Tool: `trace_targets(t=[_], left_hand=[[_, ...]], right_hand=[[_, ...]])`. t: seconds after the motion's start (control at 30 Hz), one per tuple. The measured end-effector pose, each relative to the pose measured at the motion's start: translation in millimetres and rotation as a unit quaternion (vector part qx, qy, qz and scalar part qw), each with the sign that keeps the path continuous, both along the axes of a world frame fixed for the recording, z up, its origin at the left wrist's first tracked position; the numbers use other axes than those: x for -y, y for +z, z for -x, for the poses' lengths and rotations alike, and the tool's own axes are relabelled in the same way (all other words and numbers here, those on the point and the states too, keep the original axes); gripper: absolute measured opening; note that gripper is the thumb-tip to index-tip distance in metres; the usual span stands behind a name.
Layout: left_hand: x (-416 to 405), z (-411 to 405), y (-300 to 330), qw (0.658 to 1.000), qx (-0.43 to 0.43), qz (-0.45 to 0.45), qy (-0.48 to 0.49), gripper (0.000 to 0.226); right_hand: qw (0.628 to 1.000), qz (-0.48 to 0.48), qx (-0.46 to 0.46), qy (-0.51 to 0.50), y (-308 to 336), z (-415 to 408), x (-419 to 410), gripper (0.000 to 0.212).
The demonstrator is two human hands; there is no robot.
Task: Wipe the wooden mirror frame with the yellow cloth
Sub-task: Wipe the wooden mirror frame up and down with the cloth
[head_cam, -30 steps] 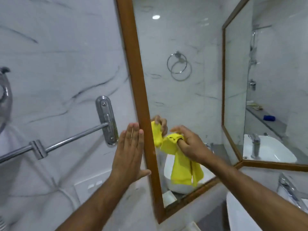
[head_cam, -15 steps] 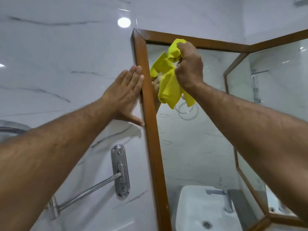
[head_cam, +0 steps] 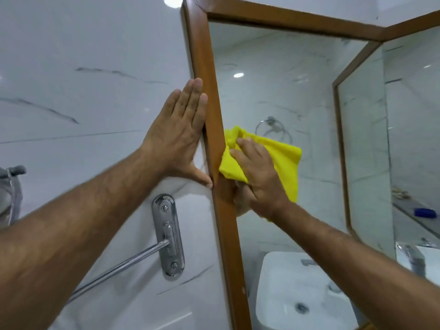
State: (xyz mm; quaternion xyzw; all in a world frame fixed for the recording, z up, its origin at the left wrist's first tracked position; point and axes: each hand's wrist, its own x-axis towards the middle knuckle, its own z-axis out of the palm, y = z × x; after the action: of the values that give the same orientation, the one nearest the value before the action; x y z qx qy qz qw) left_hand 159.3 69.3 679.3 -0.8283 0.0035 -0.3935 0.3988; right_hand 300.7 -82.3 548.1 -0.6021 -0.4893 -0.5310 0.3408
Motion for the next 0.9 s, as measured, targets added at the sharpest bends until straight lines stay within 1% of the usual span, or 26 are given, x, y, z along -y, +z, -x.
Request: trace_targets(t=[0.07, 0.13, 0.2, 0.27, 0.3, 0.37, 0.43, 0.5, 0.53, 0.63, 0.7, 0.77, 0.83, 0.9], left_hand=[[2.9, 1.1, -15.7, 1.000, -0.005, 0.013, 0.020, 0.169], [6.2, 0.9, -32.5, 0.999, -0.008, 0.028, 0.032, 0.171], [11.0, 1.6, -47.8, 0.998, -0.018, 0.045, 0.037, 0.172], [12.8, 2.2, -60.2, 0.998, -0.015, 0.057, 0.029, 0.173], [14.6, 1.9, -69.8, 0.997, -0.017, 0.067, 0.019, 0.174], [16.9, 1.4, -88.5, 0.996, -0.024, 0.084, 0.000, 0.173], [16.9, -0.6, -113.6, 0.995, -0.022, 0.098, -0.003, 0.165], [19.0, -1.5, -144.7, 0.992, -0.023, 0.122, -0.007, 0.148], [20.4, -1.2, -160.2, 0.991, -0.027, 0.135, 0.005, 0.145], [29.0, 3.9, -205.7, 0.981, -0.069, 0.170, 0.065, 0.167], [31.3, 5.3, -230.0, 0.977, -0.090, 0.183, 0.062, 0.169], [26.8, 5.2, -243.3, 0.977, -0.091, 0.185, 0.046, 0.169], [21.8, 1.7, -254.3, 0.981, -0.076, 0.177, 0.024, 0.167], [18.5, -2.8, -274.1, 0.982, -0.066, 0.176, -0.019, 0.155]], right_hand=[[0.998, 0.057, 0.032, -0.022, -52.0, -4.3, 12.2, 0.056], [0.995, 0.080, 0.048, -0.018, -67.2, -9.1, 18.5, 0.055], [0.998, 0.061, 0.023, 0.007, -52.3, -5.1, 14.9, 0.056], [0.999, 0.005, -0.021, 0.026, -30.5, 9.1, 3.3, 0.059], [0.999, -0.014, -0.038, 0.021, -27.0, 14.4, -3.9, 0.060], [0.999, -0.023, -0.043, 0.008, -35.2, 19.2, -15.4, 0.060], [0.999, -0.013, -0.031, 0.010, -67.4, 19.7, -21.1, 0.057], [1.000, 0.008, -0.026, 0.008, -122.8, 20.1, -20.5, 0.056], [0.999, 0.027, -0.025, 0.001, -154.7, 20.5, -18.0, 0.056], [0.992, 0.119, 0.004, -0.032, -233.7, 17.3, -1.5, 0.049], [0.984, 0.165, 0.041, -0.052, -241.2, 4.9, 9.9, 0.048], [0.980, 0.175, 0.068, -0.060, -226.0, -4.7, 11.8, 0.050], [0.984, 0.153, 0.066, -0.062, -216.7, -7.4, 6.0, 0.053], [0.989, 0.133, 0.038, -0.055, -230.9, -4.8, -0.7, 0.055]])
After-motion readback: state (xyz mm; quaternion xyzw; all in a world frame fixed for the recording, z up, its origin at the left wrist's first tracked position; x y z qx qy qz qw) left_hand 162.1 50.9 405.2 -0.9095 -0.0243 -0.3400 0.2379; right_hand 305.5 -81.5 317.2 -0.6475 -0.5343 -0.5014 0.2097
